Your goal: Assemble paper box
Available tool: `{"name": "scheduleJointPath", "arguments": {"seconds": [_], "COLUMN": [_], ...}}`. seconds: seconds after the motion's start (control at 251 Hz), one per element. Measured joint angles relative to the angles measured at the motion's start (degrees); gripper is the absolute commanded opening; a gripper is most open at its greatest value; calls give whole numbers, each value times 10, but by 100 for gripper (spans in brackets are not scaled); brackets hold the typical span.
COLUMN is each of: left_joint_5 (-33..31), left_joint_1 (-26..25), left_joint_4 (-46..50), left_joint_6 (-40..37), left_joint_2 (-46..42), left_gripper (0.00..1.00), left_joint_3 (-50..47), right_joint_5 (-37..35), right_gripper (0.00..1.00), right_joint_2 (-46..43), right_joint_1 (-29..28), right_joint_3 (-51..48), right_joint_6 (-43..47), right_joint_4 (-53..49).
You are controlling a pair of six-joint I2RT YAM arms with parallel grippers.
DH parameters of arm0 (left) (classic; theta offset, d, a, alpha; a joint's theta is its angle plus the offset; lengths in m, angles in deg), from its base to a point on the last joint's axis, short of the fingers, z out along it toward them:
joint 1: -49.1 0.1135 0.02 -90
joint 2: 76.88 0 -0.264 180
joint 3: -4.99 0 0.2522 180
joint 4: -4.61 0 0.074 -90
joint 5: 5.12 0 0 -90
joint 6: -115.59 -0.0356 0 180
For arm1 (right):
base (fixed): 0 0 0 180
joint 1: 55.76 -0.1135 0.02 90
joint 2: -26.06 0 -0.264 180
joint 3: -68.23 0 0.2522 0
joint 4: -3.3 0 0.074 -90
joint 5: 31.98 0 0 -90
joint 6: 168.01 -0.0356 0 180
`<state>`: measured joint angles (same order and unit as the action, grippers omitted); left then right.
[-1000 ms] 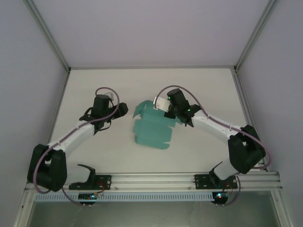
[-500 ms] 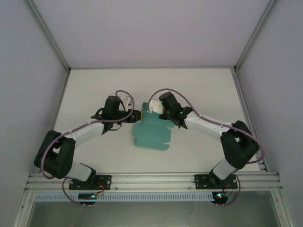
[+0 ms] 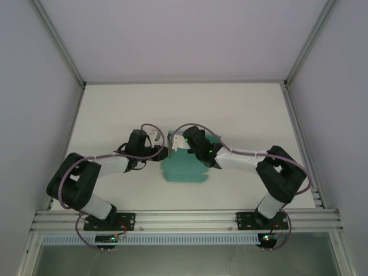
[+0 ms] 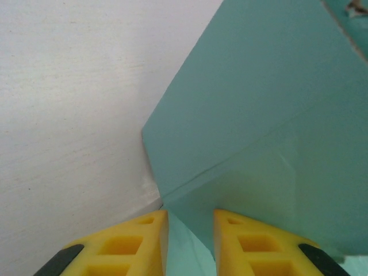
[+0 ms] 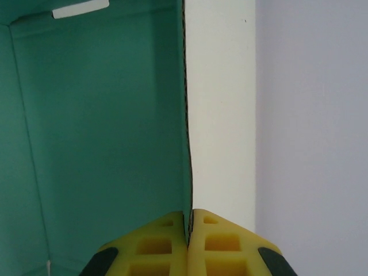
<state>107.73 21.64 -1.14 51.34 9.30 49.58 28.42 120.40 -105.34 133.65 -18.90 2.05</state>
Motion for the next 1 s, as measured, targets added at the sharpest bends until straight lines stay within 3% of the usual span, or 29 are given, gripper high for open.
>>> {"name": "scheduleJointPath", "arguments": {"seconds": [0.152,0.231,0.483,0.639,1.002], "left_joint_5": [-25,-52,-134,-146,-133], "left_joint_1": [-13,-24,-34,-34,-54], "left_joint_4": [-45,-54,-44,-47,-67], "left_joint_6": [-18,-32,-54,-64,-107], "left_joint_2": [0,0,-5,-5,24], "left_gripper": [29,37,37,37,22], "left_joint_3": [-21,-24,-24,-24,5], "right_joint_5": [-29,-41,-48,-52,-57], "right_gripper": [0,0,0,0,0], "right_joint_2": [14,21,23,23,28], "right_joint_1": [-18,-26,-35,-37,-36], "right_joint_3": [-17,-27,-43,-46,-46], "right_joint_6": [41,66,97,100,94], "right_joint_4": [56,88,126,132,139]}}
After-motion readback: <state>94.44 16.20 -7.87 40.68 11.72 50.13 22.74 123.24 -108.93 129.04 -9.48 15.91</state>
